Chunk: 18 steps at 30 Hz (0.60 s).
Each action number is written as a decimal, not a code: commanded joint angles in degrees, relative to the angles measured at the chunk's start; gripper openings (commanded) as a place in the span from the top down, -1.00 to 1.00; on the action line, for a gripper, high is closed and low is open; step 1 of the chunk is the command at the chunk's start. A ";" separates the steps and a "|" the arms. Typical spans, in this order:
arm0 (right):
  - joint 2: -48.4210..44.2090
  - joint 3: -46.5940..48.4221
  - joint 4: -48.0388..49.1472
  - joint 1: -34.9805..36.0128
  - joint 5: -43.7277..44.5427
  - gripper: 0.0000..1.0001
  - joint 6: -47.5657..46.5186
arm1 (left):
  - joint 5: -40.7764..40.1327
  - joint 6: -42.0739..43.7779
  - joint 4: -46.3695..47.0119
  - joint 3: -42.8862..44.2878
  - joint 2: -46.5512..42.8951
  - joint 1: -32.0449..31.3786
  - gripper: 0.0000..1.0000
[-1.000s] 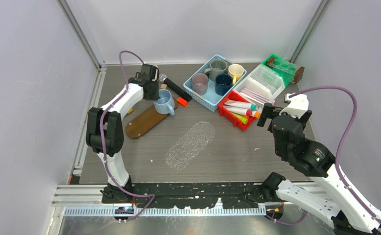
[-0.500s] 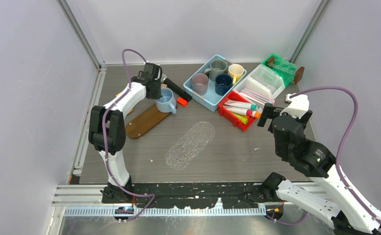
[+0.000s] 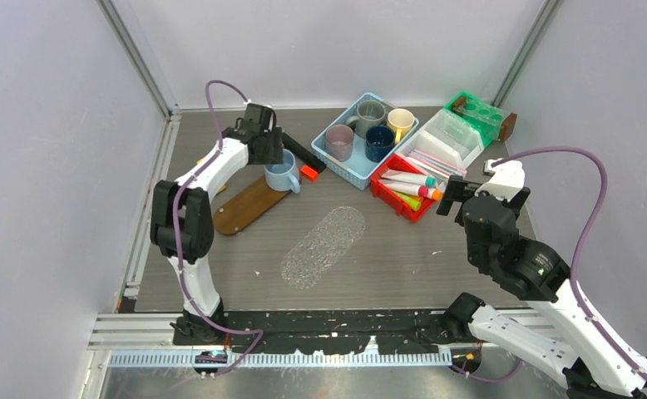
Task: Prepare toiletry sets of a toothbrush and toothpaste on the tray
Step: Adjust the cup on the tray, then pick up the toothpaste holder from the storage box.
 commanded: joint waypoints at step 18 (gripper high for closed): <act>20.56 18.12 -5.30 -3.64 -5.95 -0.99 1.77 | 4.51 7.57 -1.78 -16.09 -41.54 -0.12 -0.99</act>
